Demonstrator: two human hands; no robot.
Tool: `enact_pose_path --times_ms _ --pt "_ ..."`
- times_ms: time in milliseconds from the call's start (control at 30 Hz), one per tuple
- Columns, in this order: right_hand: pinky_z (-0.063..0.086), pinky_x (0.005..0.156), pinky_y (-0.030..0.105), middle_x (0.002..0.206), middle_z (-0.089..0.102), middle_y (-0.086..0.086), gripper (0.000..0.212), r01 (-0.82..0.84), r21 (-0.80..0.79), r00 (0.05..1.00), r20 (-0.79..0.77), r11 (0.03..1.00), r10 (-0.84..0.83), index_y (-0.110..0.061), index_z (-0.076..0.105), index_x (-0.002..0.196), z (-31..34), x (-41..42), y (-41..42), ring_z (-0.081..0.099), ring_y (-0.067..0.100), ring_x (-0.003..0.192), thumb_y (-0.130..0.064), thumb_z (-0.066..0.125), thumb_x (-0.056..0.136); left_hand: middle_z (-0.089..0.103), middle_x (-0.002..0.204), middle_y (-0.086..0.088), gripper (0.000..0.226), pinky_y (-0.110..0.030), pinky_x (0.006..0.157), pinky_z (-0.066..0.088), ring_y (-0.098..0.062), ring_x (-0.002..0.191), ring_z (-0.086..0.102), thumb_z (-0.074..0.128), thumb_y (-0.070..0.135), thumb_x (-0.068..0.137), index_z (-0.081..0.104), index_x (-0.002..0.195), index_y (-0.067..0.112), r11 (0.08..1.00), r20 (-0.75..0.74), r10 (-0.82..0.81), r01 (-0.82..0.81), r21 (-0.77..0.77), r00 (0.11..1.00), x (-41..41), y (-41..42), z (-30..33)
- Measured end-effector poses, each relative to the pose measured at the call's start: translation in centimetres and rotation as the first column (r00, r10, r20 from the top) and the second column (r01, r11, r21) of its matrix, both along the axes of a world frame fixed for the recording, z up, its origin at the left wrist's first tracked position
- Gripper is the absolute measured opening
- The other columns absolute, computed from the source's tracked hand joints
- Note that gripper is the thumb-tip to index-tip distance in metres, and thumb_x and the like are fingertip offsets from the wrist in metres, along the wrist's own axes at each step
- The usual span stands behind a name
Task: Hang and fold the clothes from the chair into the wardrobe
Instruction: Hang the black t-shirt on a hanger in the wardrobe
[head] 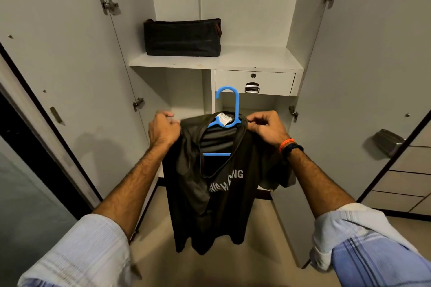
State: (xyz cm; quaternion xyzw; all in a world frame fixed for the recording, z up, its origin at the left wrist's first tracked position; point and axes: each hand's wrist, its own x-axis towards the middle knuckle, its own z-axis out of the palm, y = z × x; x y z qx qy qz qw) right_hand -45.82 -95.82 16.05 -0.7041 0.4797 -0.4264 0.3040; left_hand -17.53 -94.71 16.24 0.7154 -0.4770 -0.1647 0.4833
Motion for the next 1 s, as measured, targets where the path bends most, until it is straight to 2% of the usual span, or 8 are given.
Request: enact_pose_path --times_ms 167,333,500,700,800,867,933,1000 --pt "0.054 0.082 0.029 0.087 0.075 0.003 0.015 0.003 0.021 1.0 -0.027 1.0 -0.002 -0.012 0.077 0.089 -0.4 0.1 -0.2 0.068 0.013 0.083 0.0 0.069 0.084 0.071 0.095 0.008 0.014 -0.021 0.085 0.048 -0.005 0.089 0.065 0.074 0.023 0.087 0.073 0.1 0.017 0.947 0.126 -0.313 0.32 -0.035 0.941 -1.5 0.5 0.4" --pt "0.057 0.089 0.037 0.09 0.075 0.004 0.018 -0.04 0.028 0.999 -0.025 0.999 0.041 -0.014 0.077 0.089 -0.3 0.3 0.0 0.069 0.022 0.091 0.001 0.067 0.085 0.072 0.097 0.008 0.025 -0.026 0.089 0.051 -0.005 0.092 0.064 0.082 0.026 0.078 0.074 0.101 0.02 0.799 0.2 -0.601 0.575 0.175 0.774 -3.1 0.7 0.3" --pt "0.056 0.089 0.037 0.089 0.075 0.001 0.028 -0.061 0.026 0.998 0.02 0.998 0.06 -0.023 0.075 0.084 -0.2 0.1 0.3 0.069 0.021 0.09 0.003 0.065 0.085 0.068 0.095 0.007 0.029 -0.028 0.084 0.052 -0.009 0.091 0.062 0.086 0.025 0.072 0.071 0.096 0.021 0.861 0.291 -0.509 0.479 0.17 0.81 -4.0 0.7 -0.4" --pt "0.056 0.088 0.031 0.093 0.075 0.006 0.024 -0.067 0.042 0.996 0.055 0.997 0.064 -0.015 0.076 0.089 -0.1 -0.6 0.4 0.069 0.018 0.091 0.005 0.063 0.087 0.07 0.074 0.006 0.019 -0.015 0.068 0.049 -0.003 0.069 0.063 0.086 0.02 0.071 0.075 0.086 0.017 0.853 0.174 -0.518 0.491 0.177 0.838 -3.0 0.7 1.1" --pt "0.057 0.087 0.032 0.091 0.075 0.007 0.024 -0.087 0.044 0.993 0.082 0.995 0.084 -0.014 0.076 0.088 -0.1 -0.9 0.3 0.069 0.017 0.088 0.007 0.063 0.086 0.073 0.078 -0.003 0.006 -0.036 0.077 0.058 -0.013 0.071 0.065 0.08 0.017 0.079 0.076 0.083 0.016 0.833 -0.001 -0.544 0.54 0.122 0.839 -2.2 0.3 2.2" --pt "0.057 0.086 0.031 0.089 0.075 0.006 0.021 -0.107 0.05 0.99 0.099 0.993 0.102 -0.011 0.076 0.088 -0.2 -1.0 0.3 0.07 0.016 0.086 0.007 0.065 0.085 0.073 0.081 -0.008 0.003 -0.048 0.086 0.058 -0.02 0.077 0.066 0.078 0.018 0.082 0.076 0.081 0.018 0.895 -0.092 -0.442 0.445 0.015 0.892 -1.9 -0.4 2.5" --pt "0.057 0.086 0.029 0.09 0.076 0.007 0.019 -0.108 0.059 0.988 0.113 0.992 0.101 -0.01 0.076 0.089 -0.5 -0.9 0.4 0.071 0.016 0.085 0.006 0.067 0.084 0.074 0.085 -0.001 0.008 -0.039 0.088 0.057 -0.016 0.081 0.068 0.08 0.02 0.081 0.077 0.088 0.019 0.947 0.083 -0.322 0.322 0.007 0.943 -1.9 -1.2 2.4" --pt "0.057 0.085 0.029 0.091 0.076 0.006 0.02 -0.095 0.07 0.989 0.119 0.993 0.086 -0.011 0.077 0.09 -0.7 -0.7 0.4 0.071 0.015 0.085 0.005 0.068 0.083 0.072 0.09 0.006 0.018 -0.031 0.086 0.055 -0.012 0.082 0.068 0.082 0.021 0.079 0.074 0.095 0.018 0.951 0.27 -0.308 0.305 0.053 0.912 -2.6 -0.9 2.3"
